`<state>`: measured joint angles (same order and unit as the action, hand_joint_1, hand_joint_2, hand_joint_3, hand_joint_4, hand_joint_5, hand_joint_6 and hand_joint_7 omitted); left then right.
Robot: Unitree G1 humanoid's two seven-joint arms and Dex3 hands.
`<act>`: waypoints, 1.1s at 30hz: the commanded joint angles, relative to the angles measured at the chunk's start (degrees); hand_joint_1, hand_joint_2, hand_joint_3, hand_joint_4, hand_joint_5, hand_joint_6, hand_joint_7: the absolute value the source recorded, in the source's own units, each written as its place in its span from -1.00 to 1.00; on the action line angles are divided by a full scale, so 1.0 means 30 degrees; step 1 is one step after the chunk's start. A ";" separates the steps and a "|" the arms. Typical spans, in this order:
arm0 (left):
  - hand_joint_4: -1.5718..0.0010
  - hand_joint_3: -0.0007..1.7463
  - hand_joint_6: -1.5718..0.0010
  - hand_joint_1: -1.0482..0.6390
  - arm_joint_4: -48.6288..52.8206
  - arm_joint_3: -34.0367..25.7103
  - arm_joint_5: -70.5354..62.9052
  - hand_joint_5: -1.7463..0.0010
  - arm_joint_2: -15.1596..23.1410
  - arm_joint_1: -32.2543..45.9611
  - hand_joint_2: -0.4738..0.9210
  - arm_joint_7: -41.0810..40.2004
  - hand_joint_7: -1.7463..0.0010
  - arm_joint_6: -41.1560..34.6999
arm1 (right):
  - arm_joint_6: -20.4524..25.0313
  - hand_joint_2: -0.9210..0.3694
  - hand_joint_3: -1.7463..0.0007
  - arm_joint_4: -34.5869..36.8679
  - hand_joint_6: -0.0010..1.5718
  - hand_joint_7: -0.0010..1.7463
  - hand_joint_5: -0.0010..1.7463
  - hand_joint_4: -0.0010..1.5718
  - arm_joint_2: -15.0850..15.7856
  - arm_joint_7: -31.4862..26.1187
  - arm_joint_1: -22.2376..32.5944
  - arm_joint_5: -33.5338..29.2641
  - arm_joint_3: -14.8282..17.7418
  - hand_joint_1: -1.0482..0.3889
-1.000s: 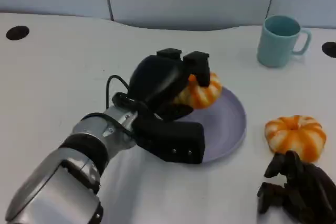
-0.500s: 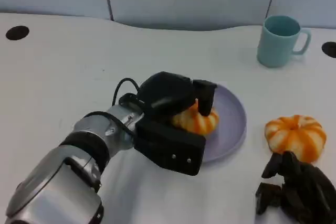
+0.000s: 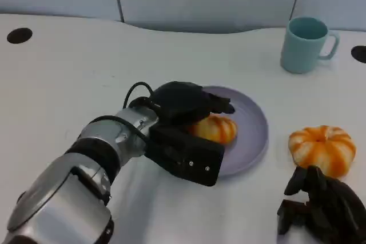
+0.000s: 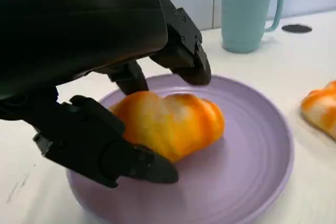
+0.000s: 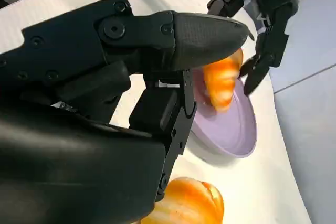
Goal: Grasp the bread from the table and place it into the plate.
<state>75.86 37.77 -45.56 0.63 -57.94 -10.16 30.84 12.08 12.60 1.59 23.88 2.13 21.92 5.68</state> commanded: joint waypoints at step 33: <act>0.44 -0.67 0.45 -0.48 -1.0789 -1.5499 2.3487 0.15 -0.2052 1.1294 1.00 1.4165 0.93 -0.2819 | 0.0110 -1.00 0.46 0.0810 0.49 0.25 0.33 0.65 0.0147 0.0003 -0.0094 -0.0010 0.0267 -0.19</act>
<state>50.70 -6.71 19.85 -4.29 -28.81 31.43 29.59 12.12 13.97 1.59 24.05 0.82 22.14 5.99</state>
